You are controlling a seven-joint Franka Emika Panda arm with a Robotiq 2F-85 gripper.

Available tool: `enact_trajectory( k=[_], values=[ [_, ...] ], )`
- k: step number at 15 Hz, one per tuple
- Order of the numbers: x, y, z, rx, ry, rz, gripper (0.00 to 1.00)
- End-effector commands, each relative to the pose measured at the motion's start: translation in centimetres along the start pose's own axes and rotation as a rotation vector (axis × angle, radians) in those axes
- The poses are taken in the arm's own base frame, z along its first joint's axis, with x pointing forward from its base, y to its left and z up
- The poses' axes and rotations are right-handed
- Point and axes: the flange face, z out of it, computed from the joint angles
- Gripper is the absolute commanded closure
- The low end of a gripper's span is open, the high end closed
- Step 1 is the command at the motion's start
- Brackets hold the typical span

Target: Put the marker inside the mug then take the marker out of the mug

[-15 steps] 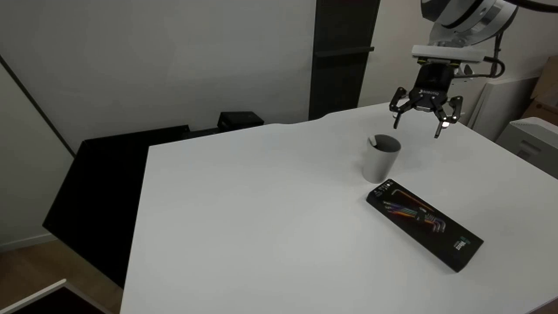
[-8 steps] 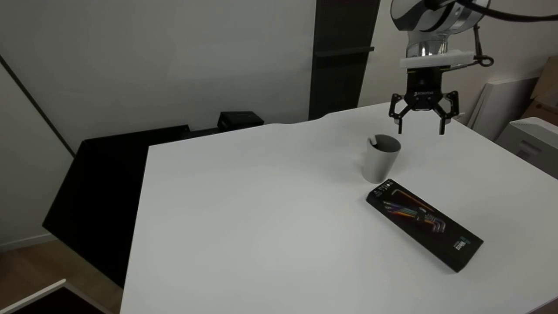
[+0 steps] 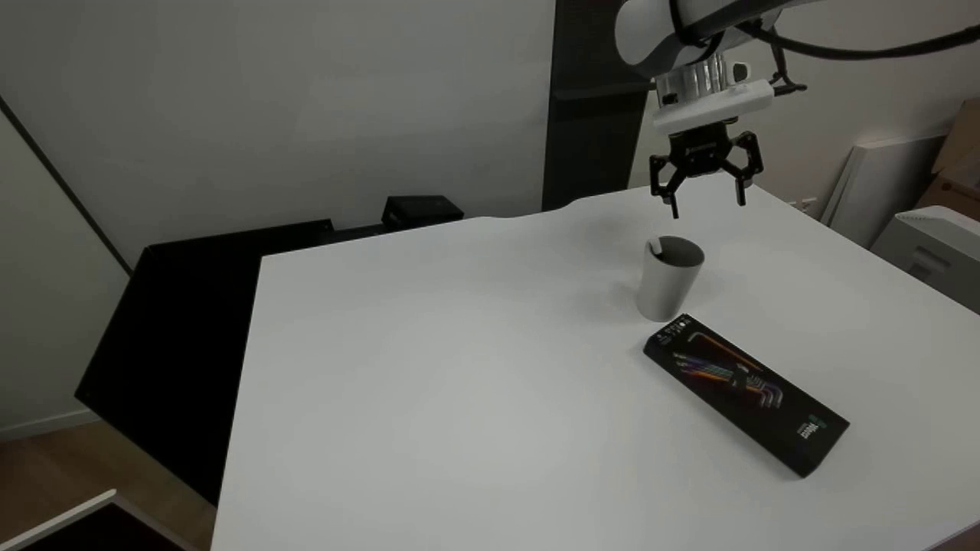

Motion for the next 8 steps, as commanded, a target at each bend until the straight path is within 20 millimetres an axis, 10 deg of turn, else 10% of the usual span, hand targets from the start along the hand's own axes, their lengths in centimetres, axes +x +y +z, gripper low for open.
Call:
enact_trajectory(
  k=[1,8],
  values=[
    [0.6,-1.9,-0.9,-0.068,0.186,-0.052,0.00],
    [-0.8,-6.7,-1.3,-0.033,0.374,-0.122,0.00]
  ],
)
